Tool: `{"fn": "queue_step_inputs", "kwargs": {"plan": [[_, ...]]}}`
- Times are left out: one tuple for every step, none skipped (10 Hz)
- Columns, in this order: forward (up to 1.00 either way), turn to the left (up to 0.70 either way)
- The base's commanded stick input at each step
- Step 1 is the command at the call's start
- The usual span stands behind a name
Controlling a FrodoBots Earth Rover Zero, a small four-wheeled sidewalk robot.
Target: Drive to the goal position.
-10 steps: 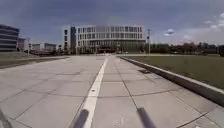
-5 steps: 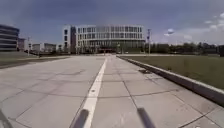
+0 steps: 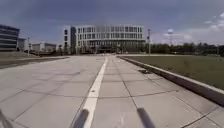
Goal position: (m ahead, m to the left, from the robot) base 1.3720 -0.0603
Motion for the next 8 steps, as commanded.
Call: {"fn": "queue_step_inputs", "kwargs": {"plan": [[0.07,0.00],[0.07,0.00],[0.07,0.00],[0.07,0.00],[0.06,0.00],[0.07,0.00],[0.06,0.00],[0.07,0.00]]}}
